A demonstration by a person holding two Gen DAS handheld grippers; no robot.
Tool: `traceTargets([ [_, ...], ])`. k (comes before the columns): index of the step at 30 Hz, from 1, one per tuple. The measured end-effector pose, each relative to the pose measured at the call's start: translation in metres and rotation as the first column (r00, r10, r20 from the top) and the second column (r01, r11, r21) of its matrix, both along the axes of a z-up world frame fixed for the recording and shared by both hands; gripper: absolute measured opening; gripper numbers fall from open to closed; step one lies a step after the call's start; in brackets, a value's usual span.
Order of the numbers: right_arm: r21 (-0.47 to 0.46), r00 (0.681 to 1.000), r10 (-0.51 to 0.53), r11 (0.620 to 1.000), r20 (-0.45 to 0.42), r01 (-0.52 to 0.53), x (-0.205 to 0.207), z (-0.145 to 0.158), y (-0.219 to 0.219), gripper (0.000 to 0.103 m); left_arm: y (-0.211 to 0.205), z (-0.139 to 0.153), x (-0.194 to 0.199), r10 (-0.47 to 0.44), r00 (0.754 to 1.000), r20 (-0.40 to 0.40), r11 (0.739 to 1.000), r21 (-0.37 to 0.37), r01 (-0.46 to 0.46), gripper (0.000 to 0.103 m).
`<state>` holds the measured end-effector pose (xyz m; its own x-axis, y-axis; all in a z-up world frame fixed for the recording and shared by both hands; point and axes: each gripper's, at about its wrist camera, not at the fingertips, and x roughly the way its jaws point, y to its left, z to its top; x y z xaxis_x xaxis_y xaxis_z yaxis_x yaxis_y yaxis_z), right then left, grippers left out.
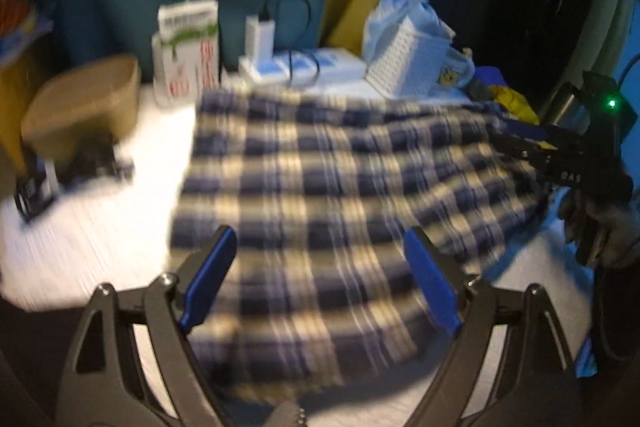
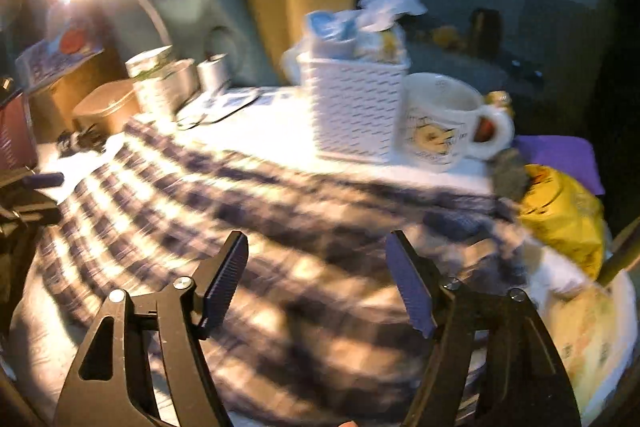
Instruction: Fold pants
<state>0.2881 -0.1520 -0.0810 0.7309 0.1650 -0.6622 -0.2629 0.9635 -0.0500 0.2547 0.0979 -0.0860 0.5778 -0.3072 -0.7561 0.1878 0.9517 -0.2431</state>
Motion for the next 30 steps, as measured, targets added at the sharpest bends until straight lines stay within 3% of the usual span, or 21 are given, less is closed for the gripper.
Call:
traceTargets([
  [11, 0.047, 1.000, -0.013, 0.999, -0.027, 0.014, -0.045, -0.016, -0.007, 0.076, -0.020, -0.009, -0.071, 0.032, 0.998, -0.051, 0.991, -0.131, -0.038, 0.086],
  [19, 0.042, 0.998, -0.058, 0.997, -0.027, 0.059, -0.077, -0.020, -0.031, 0.076, -0.039, -0.039, -0.059, 0.092, 0.989, -0.111, 0.993, -0.061, -0.099, 0.086],
  [23, 0.053, 0.995, -0.096, 0.994, -0.023, 0.097, -0.090, -0.021, -0.049, 0.076, -0.058, -0.040, -0.058, 0.051, 0.995, -0.091, 0.998, -0.040, -0.055, 0.086],
  [30, 0.076, 0.990, -0.130, 0.988, -0.052, 0.133, -0.096, -0.035, -0.071, 0.076, -0.065, -0.040, -0.043, 0.073, 0.996, -0.058, 0.997, -0.018, -0.075, 0.086],
])
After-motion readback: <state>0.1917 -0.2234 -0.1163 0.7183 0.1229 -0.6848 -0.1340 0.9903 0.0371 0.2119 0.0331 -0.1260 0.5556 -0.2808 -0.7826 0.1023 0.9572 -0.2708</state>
